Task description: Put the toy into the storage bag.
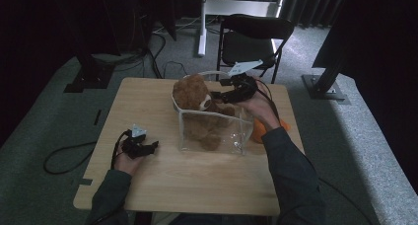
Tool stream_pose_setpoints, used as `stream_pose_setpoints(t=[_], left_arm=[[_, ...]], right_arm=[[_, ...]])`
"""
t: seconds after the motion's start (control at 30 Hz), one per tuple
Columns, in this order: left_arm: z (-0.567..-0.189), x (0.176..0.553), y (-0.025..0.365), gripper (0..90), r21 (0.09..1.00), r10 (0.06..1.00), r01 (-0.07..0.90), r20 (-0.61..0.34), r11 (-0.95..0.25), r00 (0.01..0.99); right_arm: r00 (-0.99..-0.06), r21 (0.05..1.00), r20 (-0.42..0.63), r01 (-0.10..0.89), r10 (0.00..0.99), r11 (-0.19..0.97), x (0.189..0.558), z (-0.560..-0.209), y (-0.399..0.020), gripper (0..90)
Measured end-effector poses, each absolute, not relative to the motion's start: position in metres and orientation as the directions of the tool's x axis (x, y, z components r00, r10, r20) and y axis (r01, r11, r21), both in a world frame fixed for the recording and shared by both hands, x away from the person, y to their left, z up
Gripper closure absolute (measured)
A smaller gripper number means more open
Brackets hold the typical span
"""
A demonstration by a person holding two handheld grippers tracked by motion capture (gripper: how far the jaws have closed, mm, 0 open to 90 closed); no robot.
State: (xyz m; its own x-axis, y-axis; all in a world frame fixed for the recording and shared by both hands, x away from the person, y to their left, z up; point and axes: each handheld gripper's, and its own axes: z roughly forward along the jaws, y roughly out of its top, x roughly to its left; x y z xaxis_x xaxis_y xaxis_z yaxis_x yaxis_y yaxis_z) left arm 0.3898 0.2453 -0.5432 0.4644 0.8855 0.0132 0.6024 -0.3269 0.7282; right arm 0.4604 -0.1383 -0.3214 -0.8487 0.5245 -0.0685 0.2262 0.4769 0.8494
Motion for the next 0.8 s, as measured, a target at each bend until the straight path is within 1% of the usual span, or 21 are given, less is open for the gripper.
stream_pose_setpoints(t=[0.33,0.6,0.8], left_arm=[[-0.543,0.39,0.245,35.2,0.728,0.886,0.603,0.013,-0.327,0.464],[-0.543,0.39,0.245,35.1,0.726,0.885,0.604,0.012,-0.327,0.465],[-0.543,0.39,0.245,35.1,0.729,0.886,0.603,0.013,-0.326,0.463]], right_arm=[[-0.821,0.876,-0.07,0.22,0.566,0.428,0.448,-0.316,-0.171,46.0],[-0.789,0.89,-0.084,0.215,0.608,0.402,0.438,-0.317,-0.189,46.0],[-0.759,0.901,-0.054,0.244,0.649,0.36,0.435,-0.322,-0.202,45.9]])
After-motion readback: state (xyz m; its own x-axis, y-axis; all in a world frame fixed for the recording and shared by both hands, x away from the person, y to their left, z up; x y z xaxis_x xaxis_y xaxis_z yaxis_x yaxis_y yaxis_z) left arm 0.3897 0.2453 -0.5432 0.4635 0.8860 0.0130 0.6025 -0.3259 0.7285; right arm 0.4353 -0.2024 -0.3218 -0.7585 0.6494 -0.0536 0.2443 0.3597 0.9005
